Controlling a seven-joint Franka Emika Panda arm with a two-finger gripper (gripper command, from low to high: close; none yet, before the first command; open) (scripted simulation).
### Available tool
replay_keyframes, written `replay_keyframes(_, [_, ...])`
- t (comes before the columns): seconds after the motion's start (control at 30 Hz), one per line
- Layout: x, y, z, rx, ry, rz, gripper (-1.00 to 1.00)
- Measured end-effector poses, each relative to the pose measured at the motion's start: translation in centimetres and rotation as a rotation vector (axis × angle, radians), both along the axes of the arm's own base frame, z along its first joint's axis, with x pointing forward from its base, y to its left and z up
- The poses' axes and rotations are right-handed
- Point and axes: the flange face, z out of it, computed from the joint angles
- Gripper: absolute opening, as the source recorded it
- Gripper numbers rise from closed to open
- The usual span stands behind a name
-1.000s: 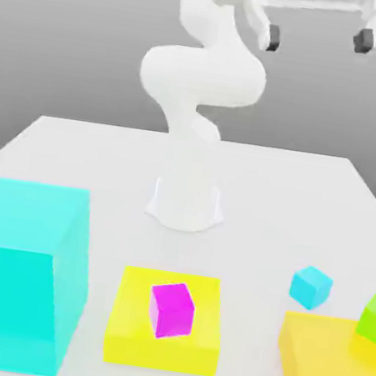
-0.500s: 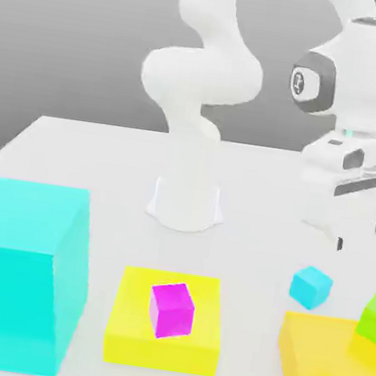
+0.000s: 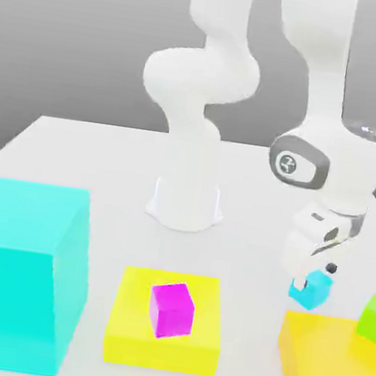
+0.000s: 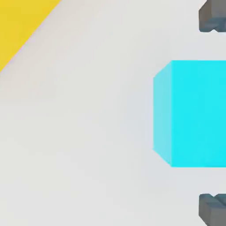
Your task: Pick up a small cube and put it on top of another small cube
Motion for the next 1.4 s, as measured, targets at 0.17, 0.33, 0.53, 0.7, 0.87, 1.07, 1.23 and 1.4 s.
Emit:
replay_keyframes(0.17, [0.0, 0.0, 0.0, 0.001, -0.001, 0.0, -1.0])
replay_keyframes(0.33, [0.2, 0.1, 1.9, 0.001, -0.004, 0.002, -1.0])
replay_keyframes(0.53, [0.3, 0.6, 6.4, 0.011, -0.011, 0.014, -1.0])
replay_keyframes(0.7, [2.6, 4.0, 9.4, 0.055, -0.048, 0.194, -1.0])
replay_keyframes(0.87, [5.0, 7.0, 12.3, 0.087, -0.087, 0.393, -1.0])
replay_keyframes(1.07, [7.3, 8.7, 14.7, 0.08, -0.099, 0.635, -1.0])
replay_keyframes(1.23, [9.9, 8.3, 16.2, 0.057, -0.089, 0.811, -1.0])
replay_keyframes(1.4, [12.4, 7.8, 17.7, 0.038, -0.075, 0.988, -1.0])
